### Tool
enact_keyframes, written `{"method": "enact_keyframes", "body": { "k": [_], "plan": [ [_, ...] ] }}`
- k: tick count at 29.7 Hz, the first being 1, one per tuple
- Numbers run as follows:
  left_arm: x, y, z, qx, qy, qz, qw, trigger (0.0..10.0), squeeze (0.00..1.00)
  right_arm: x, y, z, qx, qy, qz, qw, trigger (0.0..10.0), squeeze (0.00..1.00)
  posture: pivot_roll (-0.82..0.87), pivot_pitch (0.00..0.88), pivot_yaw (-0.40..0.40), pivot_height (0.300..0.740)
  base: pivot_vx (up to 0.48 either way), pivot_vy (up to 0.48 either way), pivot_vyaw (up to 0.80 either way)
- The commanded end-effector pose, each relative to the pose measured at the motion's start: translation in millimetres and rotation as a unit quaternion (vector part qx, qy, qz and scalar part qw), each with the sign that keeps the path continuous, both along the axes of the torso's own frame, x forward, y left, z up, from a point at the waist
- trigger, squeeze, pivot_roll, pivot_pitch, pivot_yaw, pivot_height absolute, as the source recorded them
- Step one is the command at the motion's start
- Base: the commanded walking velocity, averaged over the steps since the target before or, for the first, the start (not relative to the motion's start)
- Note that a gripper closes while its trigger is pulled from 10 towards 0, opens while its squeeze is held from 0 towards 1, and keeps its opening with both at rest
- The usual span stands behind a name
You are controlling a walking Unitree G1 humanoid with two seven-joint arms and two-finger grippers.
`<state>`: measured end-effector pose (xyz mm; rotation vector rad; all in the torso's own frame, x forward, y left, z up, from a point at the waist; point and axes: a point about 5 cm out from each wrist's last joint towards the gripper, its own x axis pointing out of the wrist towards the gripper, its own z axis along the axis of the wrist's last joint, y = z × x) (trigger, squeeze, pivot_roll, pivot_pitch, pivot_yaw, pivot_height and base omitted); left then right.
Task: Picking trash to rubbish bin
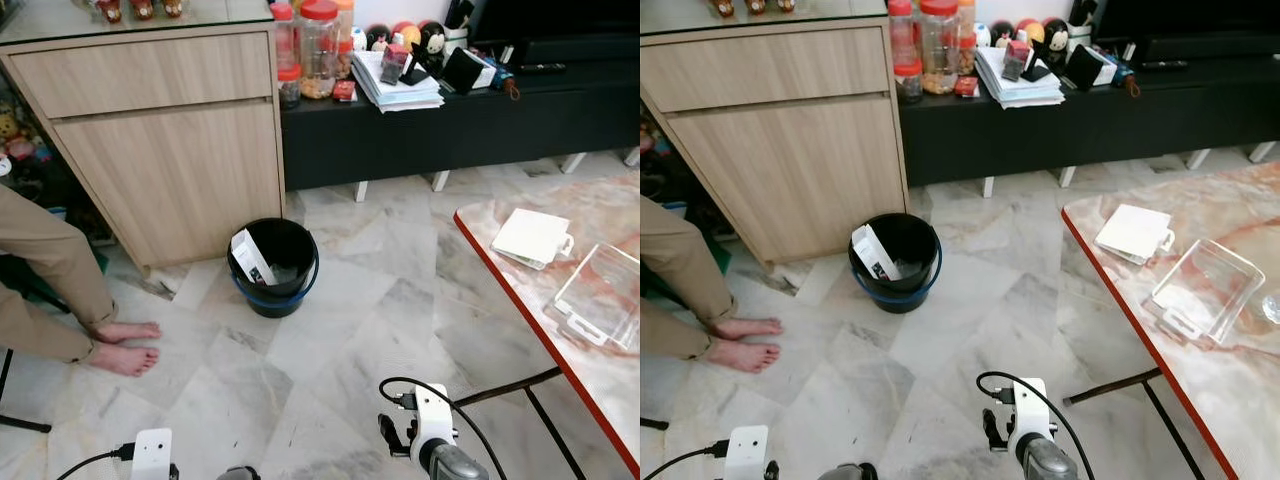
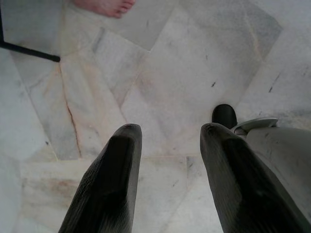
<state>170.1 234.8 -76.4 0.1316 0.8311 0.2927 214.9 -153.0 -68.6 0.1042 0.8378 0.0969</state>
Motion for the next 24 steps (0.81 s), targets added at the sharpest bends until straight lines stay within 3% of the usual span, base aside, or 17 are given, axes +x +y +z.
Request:
{"method": "enact_keyframes", "body": {
  "k": [1, 6, 24],
  "plan": [
    [-8.2, 1.5, -4.2, -0.003, 0.021, 0.0, 1.0, 10.0, 0.0, -7.3, -0.8, -4.4, -0.001, 0.015, -0.004, 1.0, 10.0, 0.0, 0.12, 0.148, -0.026, 0.74, 0.0, 0.326, -0.76],
    [-9.1, 1.4, -4.8, 0.0, 0.026, -0.001, 1.0, 10.0, 0.0, -8.3, -1.3, -5.0, -0.002, 0.017, -0.004, 1.0, 10.0, 0.0, 0.12, 0.158, -0.03, 0.74, 0.0, 0.326, -0.75],
    [-12.4, 1.3, -6.2, 0.002, 0.03, 0.004, 1.0, 10.0, 0.0, -7.9, -2.4, -4.8, -0.003, 0.018, -0.001, 1.0, 10.0, 0.0, 0.12, 0.174, -0.039, 0.74, 0.0, 0.0, -0.75]
  ]
}}
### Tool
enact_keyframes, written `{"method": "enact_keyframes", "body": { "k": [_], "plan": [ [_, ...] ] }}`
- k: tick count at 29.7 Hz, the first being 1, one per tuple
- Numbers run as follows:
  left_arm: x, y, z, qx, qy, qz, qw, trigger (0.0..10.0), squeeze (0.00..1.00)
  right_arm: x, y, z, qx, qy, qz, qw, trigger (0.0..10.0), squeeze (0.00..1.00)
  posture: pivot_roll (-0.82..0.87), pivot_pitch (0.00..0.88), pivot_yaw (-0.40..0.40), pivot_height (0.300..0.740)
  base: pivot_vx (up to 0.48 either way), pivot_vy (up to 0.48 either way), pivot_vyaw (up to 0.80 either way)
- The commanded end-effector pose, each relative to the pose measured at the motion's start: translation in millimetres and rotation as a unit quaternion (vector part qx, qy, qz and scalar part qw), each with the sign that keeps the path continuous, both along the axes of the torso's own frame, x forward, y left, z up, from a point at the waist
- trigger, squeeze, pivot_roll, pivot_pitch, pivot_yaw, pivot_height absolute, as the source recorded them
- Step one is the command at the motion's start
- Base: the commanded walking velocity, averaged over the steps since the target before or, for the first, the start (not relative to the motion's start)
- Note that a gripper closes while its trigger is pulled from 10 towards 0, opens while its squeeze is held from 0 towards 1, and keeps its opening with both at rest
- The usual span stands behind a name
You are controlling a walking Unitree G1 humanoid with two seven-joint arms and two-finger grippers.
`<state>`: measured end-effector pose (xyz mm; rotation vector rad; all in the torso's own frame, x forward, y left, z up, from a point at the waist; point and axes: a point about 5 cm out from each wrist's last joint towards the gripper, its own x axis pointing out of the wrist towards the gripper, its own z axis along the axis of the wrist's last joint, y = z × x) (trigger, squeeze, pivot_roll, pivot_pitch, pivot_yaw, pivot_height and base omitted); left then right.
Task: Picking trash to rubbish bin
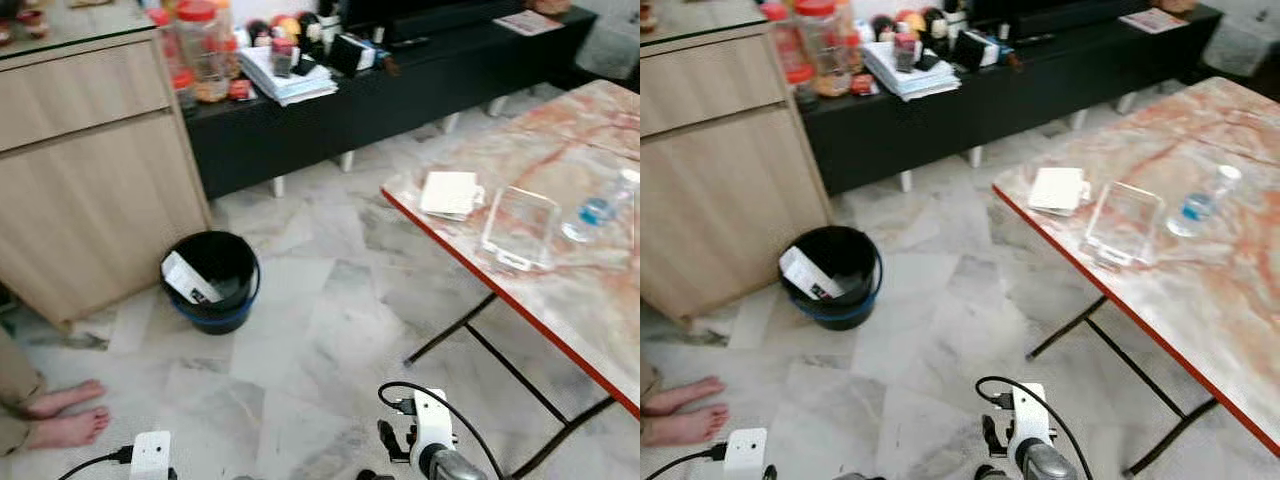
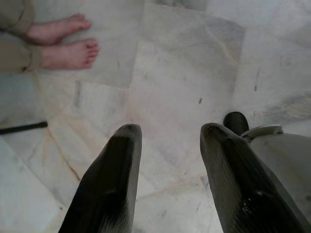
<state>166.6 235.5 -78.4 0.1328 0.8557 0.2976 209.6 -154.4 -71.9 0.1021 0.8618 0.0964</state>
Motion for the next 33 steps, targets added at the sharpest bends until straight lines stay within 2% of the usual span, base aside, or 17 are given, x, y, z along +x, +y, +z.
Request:
{"method": "enact_keyframes", "body": {
  "k": [1, 12, 16, 33],
  "plan": [
    [-9.3, 0.7, -4.3, 0.002, 0.018, 0.002, 1.0, 10.0, 0.0, -2.6, -1.0, -1.6, -0.001, 0.006, -0.002, 1.0, 10.0, 0.0, 0.12, 0.175, -0.04, 0.74, 0.0, 0.0, -0.75],
    [-9.8, 0.3, -4.9, -0.002, 0.021, 0.009, 1.0, 10.0, 0.0, -2.3, -1.0, -1.4, -0.002, 0.005, -0.001, 1.0, 10.0, 0.0, 0.12, 0.178, -0.042, 0.74, 0.0, 0.0, -0.75],
    [-10.1, 0.5, -4.9, -0.001, 0.021, 0.008, 1.0, 10.0, 0.0, -2.5, -0.7, -1.5, -0.001, 0.006, -0.001, 1.0, 10.0, 0.0, 0.12, 0.178, -0.039, 0.74, 0.0, 0.427, -0.75],
    [-10.0, 1.2, -4.6, 0.003, 0.021, -0.002, 1.0, 10.0, 0.0, -3.1, 0.9, -1.9, -0.001, 0.007, 0.002, 1.0, 10.0, 0.0, 0.12, 0.162, -0.031, 0.74, 0.0, 0.0, -0.75]
  ]
}}
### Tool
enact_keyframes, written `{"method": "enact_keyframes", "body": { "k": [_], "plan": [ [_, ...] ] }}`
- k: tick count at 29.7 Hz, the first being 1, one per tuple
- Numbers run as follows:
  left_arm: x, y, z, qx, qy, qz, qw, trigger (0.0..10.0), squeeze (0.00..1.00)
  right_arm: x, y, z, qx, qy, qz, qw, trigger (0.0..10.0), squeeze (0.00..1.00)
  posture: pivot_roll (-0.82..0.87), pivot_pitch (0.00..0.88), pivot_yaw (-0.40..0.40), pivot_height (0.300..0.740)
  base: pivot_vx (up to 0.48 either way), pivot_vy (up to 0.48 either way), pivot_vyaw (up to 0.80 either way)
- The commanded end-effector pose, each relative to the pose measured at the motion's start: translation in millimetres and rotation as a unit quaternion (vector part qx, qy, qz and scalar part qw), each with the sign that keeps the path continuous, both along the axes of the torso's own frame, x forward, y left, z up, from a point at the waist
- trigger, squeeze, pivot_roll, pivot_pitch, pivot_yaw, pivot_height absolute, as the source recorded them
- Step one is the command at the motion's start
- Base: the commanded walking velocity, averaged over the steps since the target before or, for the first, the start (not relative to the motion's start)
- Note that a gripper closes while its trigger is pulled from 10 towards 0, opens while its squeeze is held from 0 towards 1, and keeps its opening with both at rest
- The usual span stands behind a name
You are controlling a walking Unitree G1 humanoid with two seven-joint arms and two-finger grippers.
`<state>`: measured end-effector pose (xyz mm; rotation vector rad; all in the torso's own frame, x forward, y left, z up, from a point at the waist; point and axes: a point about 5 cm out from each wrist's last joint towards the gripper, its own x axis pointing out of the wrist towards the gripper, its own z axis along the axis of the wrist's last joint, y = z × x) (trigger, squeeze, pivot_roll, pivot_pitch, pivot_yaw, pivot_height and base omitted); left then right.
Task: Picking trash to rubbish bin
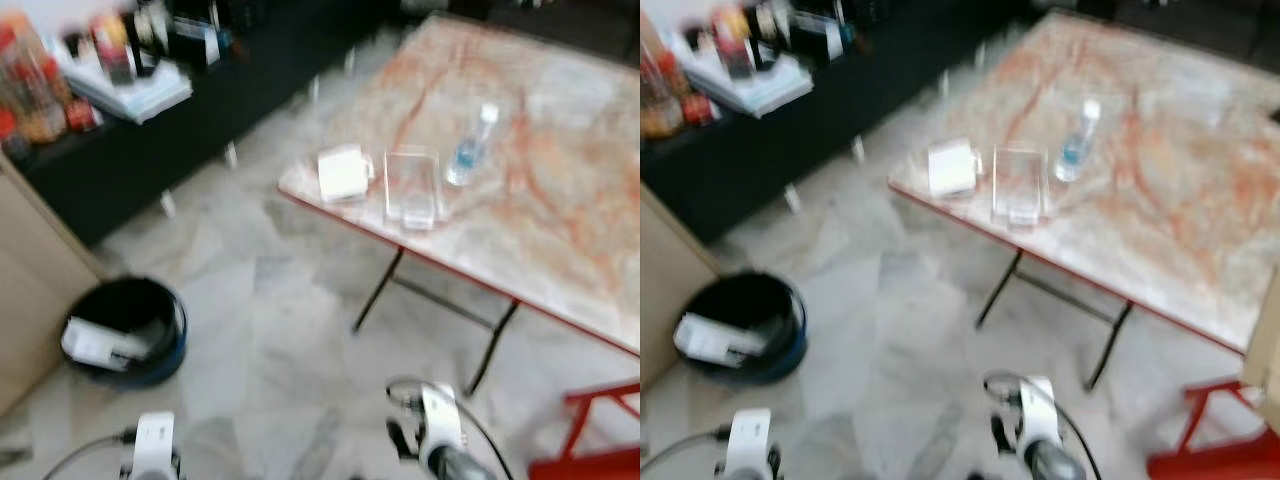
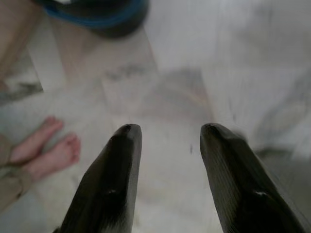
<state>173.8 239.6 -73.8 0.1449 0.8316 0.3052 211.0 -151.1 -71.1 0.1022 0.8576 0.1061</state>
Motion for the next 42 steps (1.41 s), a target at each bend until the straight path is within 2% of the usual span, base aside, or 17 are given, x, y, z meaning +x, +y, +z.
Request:
{"method": "enact_keyframes", "body": {
  "k": [1, 22, 28, 30, 37, 42],
  "plan": [
    [-16.7, -2.9, -9.0, -0.005, 0.032, -0.002, 0.999, 10.0, 0.0, -4.5, -2.1, -2.6, -0.003, 0.009, -0.001, 1.0, 10.0, 0.0, 0.12, 0.16, -0.032, 0.74, 0.0, 0.0, -0.75],
    [-14.3, -0.7, -7.0, -0.002, 0.024, -0.01, 1.0, 10.0, 0.0, -4.7, 0.2, -2.7, 0.002, 0.007, -0.006, 1.0, 10.0, 0.0, 0.12, 0.178, -0.022, 0.74, 0.0, 0.0, -0.75],
    [0.6, 0.2, 0.9, 0.005, -0.006, -0.011, 1.0, 10.0, 0.0, -1.7, 0.0, -0.9, 0.004, 0.001, -0.007, 1.0, 10.0, 0.0, 0.12, 0.183, -0.025, 0.74, 0.0, 0.0, 0.0],
    [12.3, -1.6, 6.7, 0.002, -0.028, -0.015, 0.999, 10.0, 0.0, -0.1, -0.2, 0.0, 0.003, -0.001, -0.007, 1.0, 10.0, 0.0, 0.13, 0.184, -0.026, 0.74, 0.0, 0.0, 0.0],
    [26.8, -5.6, 13.6, 0.001, -0.049, -0.027, 0.998, 10.0, 0.0, 3.0, 1.4, 1.7, 0.005, -0.005, -0.009, 1.0, 10.0, 0.0, 0.12, 0.184, -0.023, 0.74, 0.0, 0.0, 0.0],
    [33.4, -8.7, 16.7, 0.003, -0.058, -0.034, 0.998, 10.0, 0.0, 7.3, 2.1, 4.3, 0.012, -0.012, -0.014, 1.0, 10.0, 0.0, 0.12, 0.184, -0.024, 0.74, 0.0, 0.0, -0.78]
  ]
}}
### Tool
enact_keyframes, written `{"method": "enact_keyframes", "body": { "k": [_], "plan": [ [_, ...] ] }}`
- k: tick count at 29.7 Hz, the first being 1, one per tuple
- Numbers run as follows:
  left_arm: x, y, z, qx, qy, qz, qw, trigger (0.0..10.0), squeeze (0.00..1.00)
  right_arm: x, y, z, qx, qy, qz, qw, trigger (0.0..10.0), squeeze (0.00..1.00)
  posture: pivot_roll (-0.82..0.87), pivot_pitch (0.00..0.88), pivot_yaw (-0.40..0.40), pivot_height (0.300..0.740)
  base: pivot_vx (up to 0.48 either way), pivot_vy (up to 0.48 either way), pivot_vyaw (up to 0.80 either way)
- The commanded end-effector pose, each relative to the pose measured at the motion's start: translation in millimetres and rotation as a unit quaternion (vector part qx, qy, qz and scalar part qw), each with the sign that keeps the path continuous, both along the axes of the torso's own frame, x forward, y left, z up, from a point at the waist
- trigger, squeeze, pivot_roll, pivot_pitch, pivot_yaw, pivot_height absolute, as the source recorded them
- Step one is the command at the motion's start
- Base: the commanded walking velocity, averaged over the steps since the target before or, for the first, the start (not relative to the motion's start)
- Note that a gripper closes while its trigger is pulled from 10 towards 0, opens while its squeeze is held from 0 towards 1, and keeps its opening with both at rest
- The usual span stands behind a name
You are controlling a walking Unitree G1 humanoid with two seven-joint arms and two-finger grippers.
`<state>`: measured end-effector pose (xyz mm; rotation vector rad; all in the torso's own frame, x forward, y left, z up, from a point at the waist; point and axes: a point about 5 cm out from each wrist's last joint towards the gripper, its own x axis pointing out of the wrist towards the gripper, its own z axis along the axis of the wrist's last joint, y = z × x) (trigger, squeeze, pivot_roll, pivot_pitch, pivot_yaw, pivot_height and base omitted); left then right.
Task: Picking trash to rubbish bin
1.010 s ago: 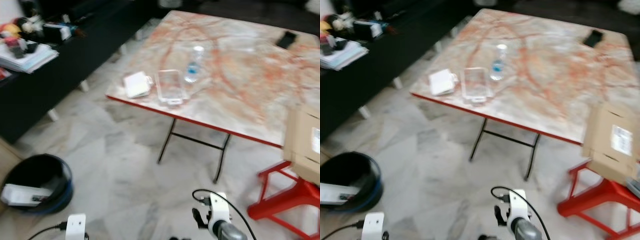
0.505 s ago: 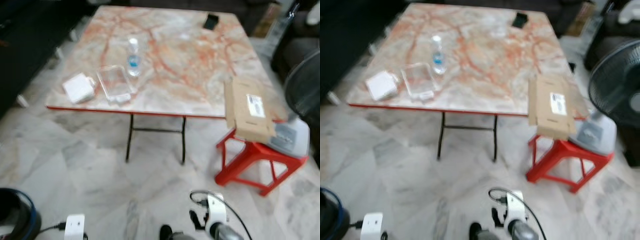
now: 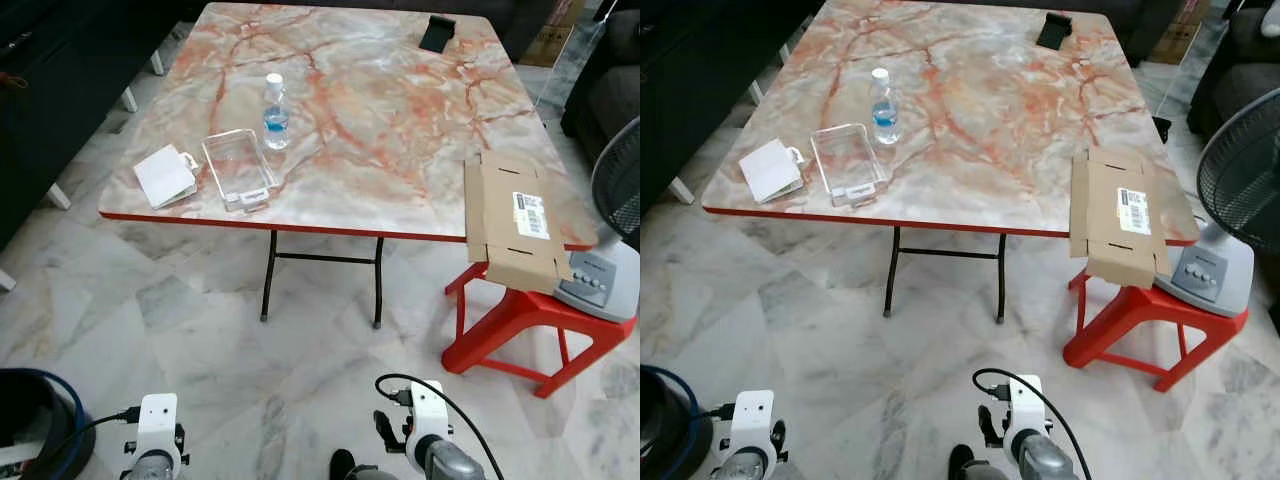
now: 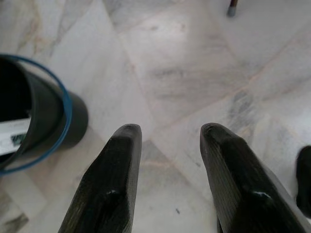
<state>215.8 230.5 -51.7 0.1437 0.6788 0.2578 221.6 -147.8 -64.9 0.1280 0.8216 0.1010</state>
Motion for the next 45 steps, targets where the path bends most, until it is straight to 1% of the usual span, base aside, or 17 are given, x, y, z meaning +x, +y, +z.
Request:
{"method": "enact_keyframes", "body": {
  "k": [1, 4, 5, 11, 12, 15, 18, 37, 40, 45],
  "plan": [
    [-8.9, 0.3, -5.8, 0.005, 0.018, -0.005, 1.0, 10.0, 0.0, -2.3, -1.7, -1.2, -0.004, 0.0, -0.003, 1.0, 10.0, 0.0, 0.12, 0.184, -0.024, 0.74, 0.0, 0.0, -0.4],
    [-11.6, 1.0, -7.4, 0.009, 0.026, -0.003, 1.0, 10.0, 0.0, -2.3, -1.8, -1.3, -0.003, 0.001, -0.004, 1.0, 10.0, 0.0, 0.12, 0.184, -0.025, 0.74, 0.0, 0.0, 0.0],
    [-14.5, 1.7, -9.1, 0.017, 0.034, -0.006, 0.999, 10.0, 0.0, -2.3, -1.7, -1.3, -0.002, 0.001, -0.005, 1.0, 10.0, 0.0, 0.12, 0.184, -0.024, 0.74, 0.0, 0.0, 0.0],
    [-23.0, 5.1, -13.1, 0.015, 0.047, 0.004, 0.999, 10.0, 0.0, -2.8, -0.8, -1.7, 0.0, 0.002, -0.005, 1.0, 10.0, 0.0, 0.12, 0.185, -0.023, 0.74, 0.0, -0.243, 0.0],
    [-23.2, 5.4, -13.2, 0.015, 0.047, 0.005, 0.999, 10.0, 0.0, -3.2, -0.5, -1.9, 0.006, 0.003, -0.009, 1.0, 10.0, 0.0, 0.12, 0.185, -0.023, 0.74, 0.0, -0.296, -0.66],
    [-23.4, 6.0, -13.1, 0.016, 0.047, 0.006, 0.999, 10.0, 0.0, -3.6, -0.5, -2.2, 0.001, 0.006, -0.006, 1.0, 10.0, 0.0, 0.12, 0.186, -0.023, 0.74, 0.0, -0.296, -0.77],
    [-23.5, 6.7, -13.0, 0.017, 0.047, 0.007, 0.999, 10.0, 0.0, -2.4, -0.7, -1.2, -0.002, -0.002, -0.003, 1.0, 10.0, 0.0, 0.12, 0.185, -0.024, 0.74, 0.0, -0.296, 0.0],
    [-23.0, 6.6, -13.0, 0.017, 0.049, 0.007, 0.999, 10.0, 0.0, -0.6, -0.2, 0.0, -0.005, -0.008, 0.001, 1.0, 10.0, 0.0, 0.12, 0.183, -0.023, 0.74, 0.0, -0.252, 0.0],
    [-23.5, 6.5, -13.3, 0.013, 0.048, 0.015, 0.999, 10.0, 0.0, 0.0, 0.2, 0.4, -0.005, -0.009, 0.002, 1.0, 10.0, 0.0, 0.12, 0.181, -0.023, 0.74, 0.0, 0.0, 0.0],
    [-17.9, 4.9, -10.4, 0.012, 0.037, 0.013, 0.999, 10.0, 0.0, 6.7, 2.0, 4.9, -0.009, -0.024, 0.01, 1.0, 10.0, 0.0, 0.13, 0.183, -0.024, 0.74, 0.0, 0.0, 0.0]
  ]
}}
